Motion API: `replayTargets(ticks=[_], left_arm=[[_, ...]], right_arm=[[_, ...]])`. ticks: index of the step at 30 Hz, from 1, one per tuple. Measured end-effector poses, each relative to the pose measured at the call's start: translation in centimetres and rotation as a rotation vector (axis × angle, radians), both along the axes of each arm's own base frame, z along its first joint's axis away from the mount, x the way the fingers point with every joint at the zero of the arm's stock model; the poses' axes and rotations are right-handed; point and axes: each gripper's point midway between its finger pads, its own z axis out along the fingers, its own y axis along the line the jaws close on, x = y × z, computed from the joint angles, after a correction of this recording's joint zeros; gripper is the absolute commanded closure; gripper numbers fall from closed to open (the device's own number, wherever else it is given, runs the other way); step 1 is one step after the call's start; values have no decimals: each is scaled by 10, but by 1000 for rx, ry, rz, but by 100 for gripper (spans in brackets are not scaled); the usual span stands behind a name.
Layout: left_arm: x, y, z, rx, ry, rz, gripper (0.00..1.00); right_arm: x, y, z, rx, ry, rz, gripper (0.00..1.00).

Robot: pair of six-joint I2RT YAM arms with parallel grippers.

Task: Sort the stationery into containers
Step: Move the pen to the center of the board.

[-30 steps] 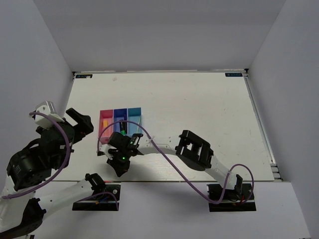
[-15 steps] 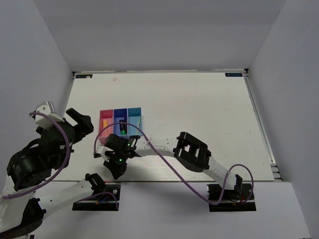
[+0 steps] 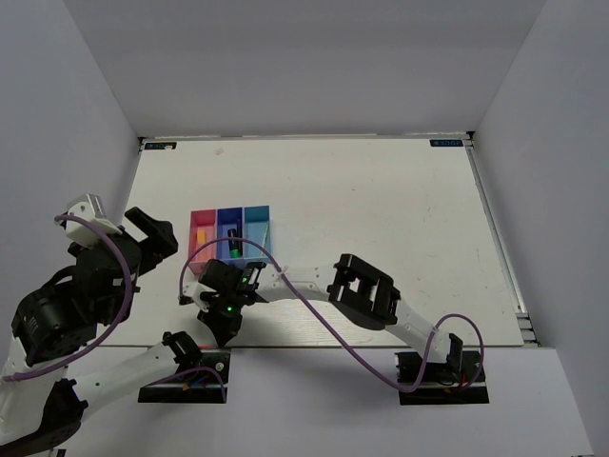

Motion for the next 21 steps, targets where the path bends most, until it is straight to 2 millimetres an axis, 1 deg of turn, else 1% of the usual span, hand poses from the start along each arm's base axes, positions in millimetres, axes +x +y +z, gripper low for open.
replayTargets(ticks=[6, 21], left_arm=[[0, 0, 0, -1, -1, -1, 0], [-2, 0, -3, -2, 4, -11, 0]], right_arm=[[-3, 1, -6, -4, 10, 3, 100], [-5, 15, -5, 14, 16, -4, 100]])
